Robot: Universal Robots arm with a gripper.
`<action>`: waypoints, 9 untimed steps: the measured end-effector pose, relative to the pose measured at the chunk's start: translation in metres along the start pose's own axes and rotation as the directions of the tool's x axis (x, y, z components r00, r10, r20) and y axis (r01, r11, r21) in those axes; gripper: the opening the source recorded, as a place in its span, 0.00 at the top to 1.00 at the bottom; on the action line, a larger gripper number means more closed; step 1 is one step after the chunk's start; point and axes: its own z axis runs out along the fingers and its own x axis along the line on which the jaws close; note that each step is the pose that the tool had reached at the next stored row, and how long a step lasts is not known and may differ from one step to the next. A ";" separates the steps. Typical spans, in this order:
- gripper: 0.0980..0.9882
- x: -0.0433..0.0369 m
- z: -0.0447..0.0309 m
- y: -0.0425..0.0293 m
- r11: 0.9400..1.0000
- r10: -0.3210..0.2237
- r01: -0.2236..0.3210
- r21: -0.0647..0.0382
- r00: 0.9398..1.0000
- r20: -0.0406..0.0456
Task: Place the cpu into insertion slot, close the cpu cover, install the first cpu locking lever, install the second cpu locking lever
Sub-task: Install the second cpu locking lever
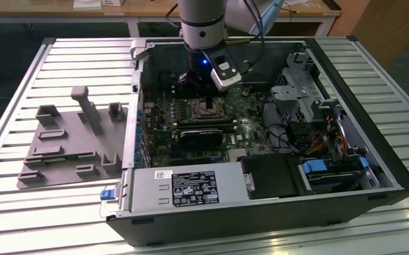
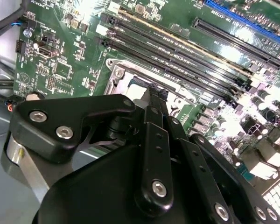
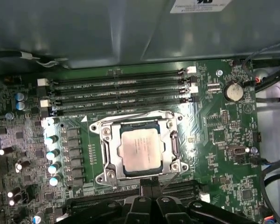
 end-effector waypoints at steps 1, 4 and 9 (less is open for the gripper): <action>1.00 -0.0001 -0.0008 -0.0003 1.000 0.000 0.000 -0.001 1.000 0.000; 1.00 -0.0006 -0.0027 -0.0018 1.000 0.000 0.000 -0.004 1.000 0.000; 1.00 -0.0020 -0.0026 -0.0127 1.000 0.001 -0.001 -0.005 1.000 -0.001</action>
